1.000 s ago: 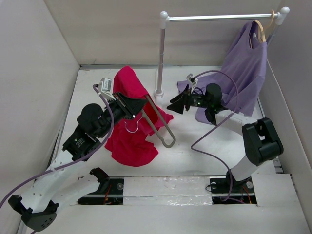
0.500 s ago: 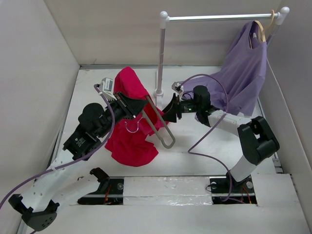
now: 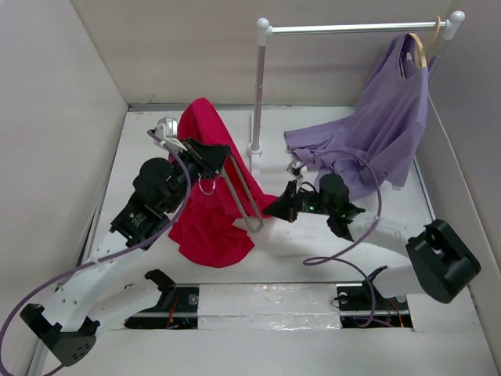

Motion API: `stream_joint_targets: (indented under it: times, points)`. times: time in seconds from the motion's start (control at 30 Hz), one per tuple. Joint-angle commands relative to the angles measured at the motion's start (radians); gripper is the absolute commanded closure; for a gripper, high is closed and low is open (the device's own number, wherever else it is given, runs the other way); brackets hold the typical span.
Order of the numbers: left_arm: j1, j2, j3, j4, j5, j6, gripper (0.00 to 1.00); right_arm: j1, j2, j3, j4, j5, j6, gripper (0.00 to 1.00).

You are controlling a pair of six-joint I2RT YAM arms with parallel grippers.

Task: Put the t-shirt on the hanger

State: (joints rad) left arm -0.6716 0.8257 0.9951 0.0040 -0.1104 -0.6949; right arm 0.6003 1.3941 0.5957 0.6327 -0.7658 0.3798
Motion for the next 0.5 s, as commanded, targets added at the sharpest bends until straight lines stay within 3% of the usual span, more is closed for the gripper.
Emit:
stream_joint_targets:
  times: [0.0,0.23,0.37,0.47]
  points:
    - [0.049,0.026,0.086,0.214,-0.087,0.058,1.00,0.033,-0.099,-0.114,0.016,0.190,0.053,1.00]
    - [0.081,0.056,0.128,0.247,-0.141,0.092,1.00,0.121,-0.385,-0.180,-0.221,0.416,0.051,1.00]
    - [0.081,0.096,0.122,0.318,-0.112,0.029,1.00,0.176,-0.370,-0.177,-0.243,0.437,0.070,1.00]
    - [0.081,0.122,0.103,0.382,-0.106,-0.031,1.00,0.286,-0.324,-0.163,-0.248,0.585,0.079,1.00]
